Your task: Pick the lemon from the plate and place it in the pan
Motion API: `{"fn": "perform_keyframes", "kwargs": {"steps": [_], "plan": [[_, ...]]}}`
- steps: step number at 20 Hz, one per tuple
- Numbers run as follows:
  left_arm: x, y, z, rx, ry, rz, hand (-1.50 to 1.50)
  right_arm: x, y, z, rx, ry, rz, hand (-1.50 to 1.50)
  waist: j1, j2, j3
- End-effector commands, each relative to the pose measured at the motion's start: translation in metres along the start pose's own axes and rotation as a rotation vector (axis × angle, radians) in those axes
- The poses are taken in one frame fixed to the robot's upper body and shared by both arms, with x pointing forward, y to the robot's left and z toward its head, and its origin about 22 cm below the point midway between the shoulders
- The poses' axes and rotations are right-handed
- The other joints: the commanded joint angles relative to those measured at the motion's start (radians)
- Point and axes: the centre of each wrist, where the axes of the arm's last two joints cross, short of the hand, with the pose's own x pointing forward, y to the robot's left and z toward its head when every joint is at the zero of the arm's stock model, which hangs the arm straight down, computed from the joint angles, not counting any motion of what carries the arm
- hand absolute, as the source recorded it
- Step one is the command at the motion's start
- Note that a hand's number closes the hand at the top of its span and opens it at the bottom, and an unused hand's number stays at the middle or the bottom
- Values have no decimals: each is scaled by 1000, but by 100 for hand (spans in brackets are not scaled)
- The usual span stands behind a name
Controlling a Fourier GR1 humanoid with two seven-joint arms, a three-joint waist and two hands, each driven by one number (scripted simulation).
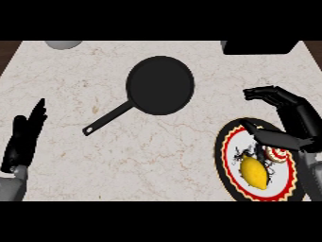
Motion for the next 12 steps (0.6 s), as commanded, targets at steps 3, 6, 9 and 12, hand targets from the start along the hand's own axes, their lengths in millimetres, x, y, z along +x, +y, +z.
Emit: {"fn": "perform_keyframes", "kwargs": {"steps": [3,6,9,12], "plan": [[-4,23,-2,57,61,-32,0,-39,-34,78,-35,-137,-129,-150,4,12,0],[-4,17,1,48,63,-8,0,-25,-43,90,86,-186,-32,-150,9,11,-1],[2,35,-10,46,68,-13,0,16,-64,91,170,-153,122,-150,-2,10,-2],[7,33,-5,27,63,-14,0,50,-71,69,218,-63,337,-150,10,8,-4]]}}
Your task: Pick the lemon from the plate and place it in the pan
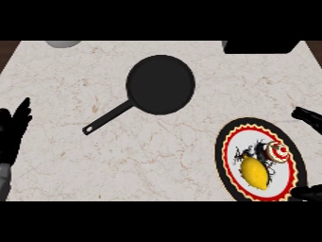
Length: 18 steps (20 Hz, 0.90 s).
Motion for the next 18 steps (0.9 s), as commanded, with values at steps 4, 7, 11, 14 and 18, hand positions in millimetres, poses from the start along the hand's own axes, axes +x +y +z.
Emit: {"fn": "perform_keyframes", "kwargs": {"steps": [4,7,11,14,18], "plan": [[10,-7,2,4,-8,-7,0,69,-15,-29,225,135,433,-150,11,-3,-3],[7,-3,0,11,-8,-2,0,96,-12,-41,313,232,598,-150,13,-1,-5],[10,12,-8,-11,-9,4,0,112,7,-53,442,339,741,-150,20,5,-4],[12,-6,-2,-14,-6,-1,0,111,44,-47,500,381,823,-150,17,2,-1],[1,-9,3,-17,-8,6,0,102,62,-50,580,437,900,-150,19,4,0]]}}
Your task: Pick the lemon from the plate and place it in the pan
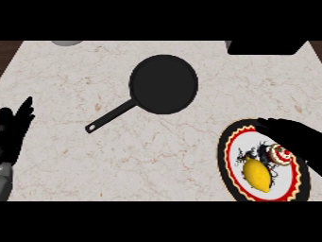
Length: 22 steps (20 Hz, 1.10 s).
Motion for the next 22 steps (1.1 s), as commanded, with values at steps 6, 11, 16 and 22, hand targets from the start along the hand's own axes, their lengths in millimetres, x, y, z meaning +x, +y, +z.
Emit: {"fn": "perform_keyframes", "kwargs": {"steps": [6,11,16,22], "plan": [[-3,-5,4,-1,1,3,0,26,49,-15,146,97,112,-150,-9,0,2],[4,5,-2,5,16,17,0,0,59,-31,152,127,130,-150,-9,0,2],[3,5,-2,14,4,23,0,26,63,-32,129,162,181,-150,-10,0,2],[-13,-4,10,13,12,-4,0,6,99,-49,196,170,194,-150,-6,0,2]]}}
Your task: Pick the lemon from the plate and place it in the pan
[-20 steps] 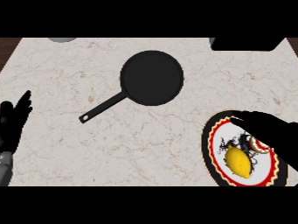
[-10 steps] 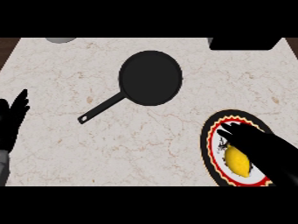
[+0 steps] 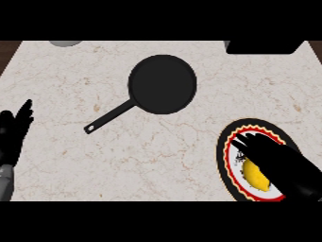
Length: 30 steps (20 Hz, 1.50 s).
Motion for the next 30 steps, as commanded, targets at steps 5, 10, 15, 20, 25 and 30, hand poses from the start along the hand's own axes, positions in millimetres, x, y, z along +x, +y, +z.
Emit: {"fn": "perform_keyframes", "kwargs": {"steps": [5,10,15,20,25,30], "plan": [[20,-3,8,-12,12,8,0,-4,11,-9,24,-13,7,-150,2,-1,0],[15,25,9,6,2,-8,0,-12,28,-19,12,-6,-10,-150,2,0,0],[6,-4,17,9,1,10,0,-8,30,-24,22,10,3,-150,0,0,0],[4,14,-12,3,1,11,0,-12,38,-25,43,44,12,-150,-4,0,0],[9,17,-16,-2,5,13,0,-11,40,-53,62,55,21,-150,-2,1,0],[13,-1,8,-10,-11,2,0,-19,44,-57,-50,-10,155,150,3,0,1]]}}
